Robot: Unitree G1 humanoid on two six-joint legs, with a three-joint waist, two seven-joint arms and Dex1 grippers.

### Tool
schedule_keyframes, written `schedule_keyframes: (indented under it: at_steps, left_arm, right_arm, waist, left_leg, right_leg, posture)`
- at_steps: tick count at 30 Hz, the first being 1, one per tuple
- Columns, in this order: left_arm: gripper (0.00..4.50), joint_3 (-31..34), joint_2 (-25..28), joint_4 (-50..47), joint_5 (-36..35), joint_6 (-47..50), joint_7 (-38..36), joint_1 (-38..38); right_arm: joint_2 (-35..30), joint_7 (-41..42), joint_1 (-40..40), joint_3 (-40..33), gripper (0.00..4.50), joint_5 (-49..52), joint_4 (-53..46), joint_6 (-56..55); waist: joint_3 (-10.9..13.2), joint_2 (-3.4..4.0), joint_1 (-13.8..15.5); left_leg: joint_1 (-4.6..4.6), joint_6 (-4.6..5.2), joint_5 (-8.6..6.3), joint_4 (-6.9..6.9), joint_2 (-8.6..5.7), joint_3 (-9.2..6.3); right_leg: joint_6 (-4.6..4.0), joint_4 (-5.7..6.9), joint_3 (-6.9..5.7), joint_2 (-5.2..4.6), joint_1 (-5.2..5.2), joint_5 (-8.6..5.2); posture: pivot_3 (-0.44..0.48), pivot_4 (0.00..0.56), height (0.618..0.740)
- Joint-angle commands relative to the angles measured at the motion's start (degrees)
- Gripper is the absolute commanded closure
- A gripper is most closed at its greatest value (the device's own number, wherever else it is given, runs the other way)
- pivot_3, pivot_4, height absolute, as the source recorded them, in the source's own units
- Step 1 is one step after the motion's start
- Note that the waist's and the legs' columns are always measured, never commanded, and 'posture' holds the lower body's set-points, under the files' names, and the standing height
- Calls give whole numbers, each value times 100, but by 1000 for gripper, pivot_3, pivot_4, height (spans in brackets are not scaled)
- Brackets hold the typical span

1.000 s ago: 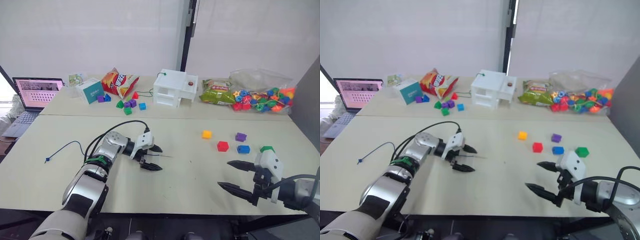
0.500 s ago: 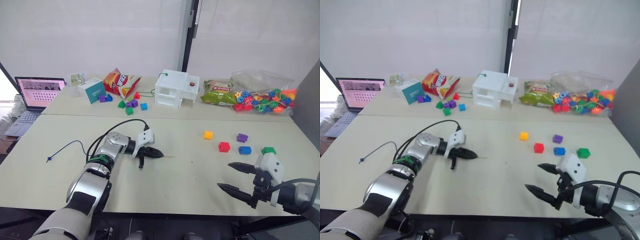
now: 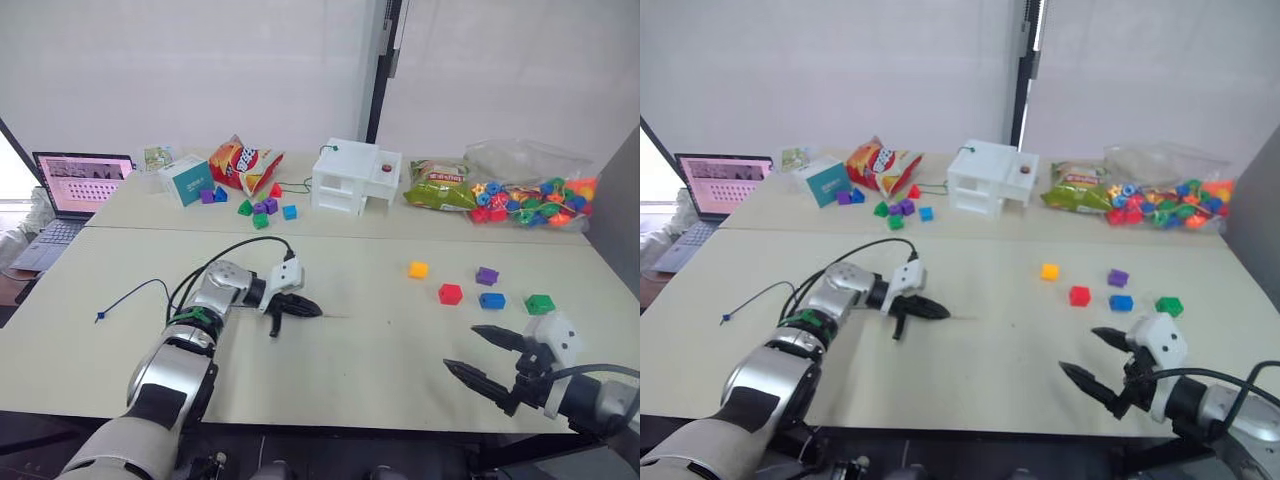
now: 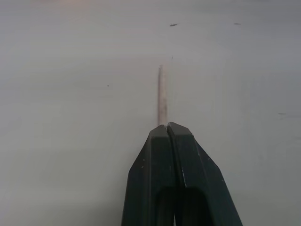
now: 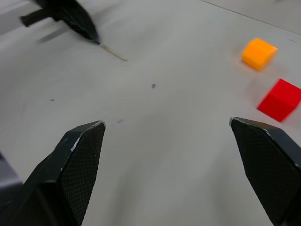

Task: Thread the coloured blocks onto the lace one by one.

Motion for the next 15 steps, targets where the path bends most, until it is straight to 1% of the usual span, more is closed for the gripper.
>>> schedule_keyframes:
  at_steps: [1,2,5,8,9,12,15]
  left_arm:
    - [4479,183,396,-1596,-499,830,-480,462]
    - [4479,210,531,-2127,-617,1139,-498,666]
    - [4479,279,778,-3274,-874,1864,-372,1096]
    - [4479,248,923,-3798,-850,2093,-102,1305]
    - [4479,219,940,-3844,-830,2090,-52,1336]
    - [4479,196,753,-3611,-779,1987,275,1239]
    - [3642,-110,232,-2805,-427,1567,707,985]
  right_arm:
    - [409,-930,-188,-283,0,-370,23,-92]
    - [525,-1183,-288,-270,0,-462,78,-34]
    - [693,-1616,-466,-158,0,-686,200,70]
    - [846,-1768,-559,-45,0,-747,232,31]
    - [876,-1793,-588,-33,0,-746,227,24]
    - [889,-1816,-658,41,0,-739,228,58]
    - [880,-1713,-706,160,0,-680,129,83]
  waist:
    - [-1,2,-36]
    - [-1,2,-49]
    - [-1,5,-42]
    - [-1,6,-4]
    - [-1,6,1]
    - [-1,7,0]
    - [-1,7,32]
  left_leg:
    - [0,0,0,-2,2,0]
    - [1,0,0,-2,2,0]
    - [4,-1,0,-4,2,-1]
    - [5,-1,0,-2,1,-1]
    - [5,-1,0,-1,0,-1]
    - [7,-1,0,0,-5,0]
    - [9,0,0,2,-8,-1]
  right_leg:
    - [0,0,1,0,0,0]
    - [0,1,5,-1,-1,0]
    - [0,2,9,-2,-2,0]
    - [0,2,6,-5,0,0]
    - [0,2,6,-5,1,0]
    - [0,1,8,-5,3,0]
    - [0,2,4,-4,6,0]
  posture:
    - [0,150,740]
    - [0,150,740]
    - [0,150,740]
    - [0,150,740]
    - [0,150,740]
    - [0,150,740]
    - [0,150,740]
